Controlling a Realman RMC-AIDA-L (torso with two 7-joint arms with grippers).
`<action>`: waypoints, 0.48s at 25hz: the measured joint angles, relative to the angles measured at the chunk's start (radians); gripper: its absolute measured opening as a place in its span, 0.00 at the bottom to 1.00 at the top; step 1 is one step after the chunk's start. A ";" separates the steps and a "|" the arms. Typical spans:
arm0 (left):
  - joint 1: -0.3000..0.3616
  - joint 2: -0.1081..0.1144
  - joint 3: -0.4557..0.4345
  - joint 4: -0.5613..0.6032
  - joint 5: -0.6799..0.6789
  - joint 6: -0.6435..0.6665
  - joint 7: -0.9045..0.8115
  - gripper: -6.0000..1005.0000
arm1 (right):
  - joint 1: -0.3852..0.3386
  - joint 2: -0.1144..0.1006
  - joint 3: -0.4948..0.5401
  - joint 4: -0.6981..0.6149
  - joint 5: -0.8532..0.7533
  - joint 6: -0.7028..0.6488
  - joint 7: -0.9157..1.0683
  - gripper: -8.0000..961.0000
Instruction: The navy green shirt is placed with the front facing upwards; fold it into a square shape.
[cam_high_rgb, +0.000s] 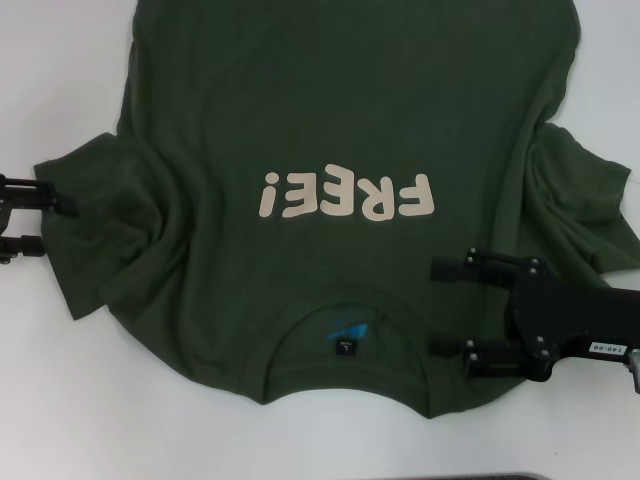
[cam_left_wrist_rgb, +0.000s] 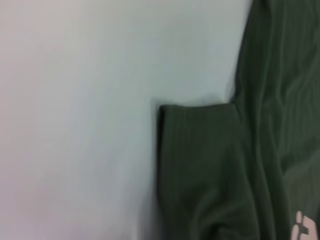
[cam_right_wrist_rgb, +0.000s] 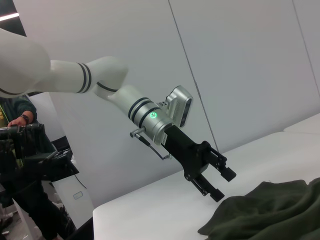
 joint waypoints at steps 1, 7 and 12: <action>-0.003 -0.002 0.000 0.000 0.009 -0.005 -0.003 0.76 | 0.000 0.000 0.000 0.000 0.000 0.000 0.000 0.92; -0.013 -0.006 0.000 0.000 0.040 -0.019 -0.010 0.76 | 0.000 0.000 0.000 0.000 0.000 -0.001 0.000 0.92; -0.014 -0.008 0.000 0.003 0.041 -0.023 -0.014 0.76 | 0.000 0.001 0.000 0.000 0.000 -0.001 0.000 0.92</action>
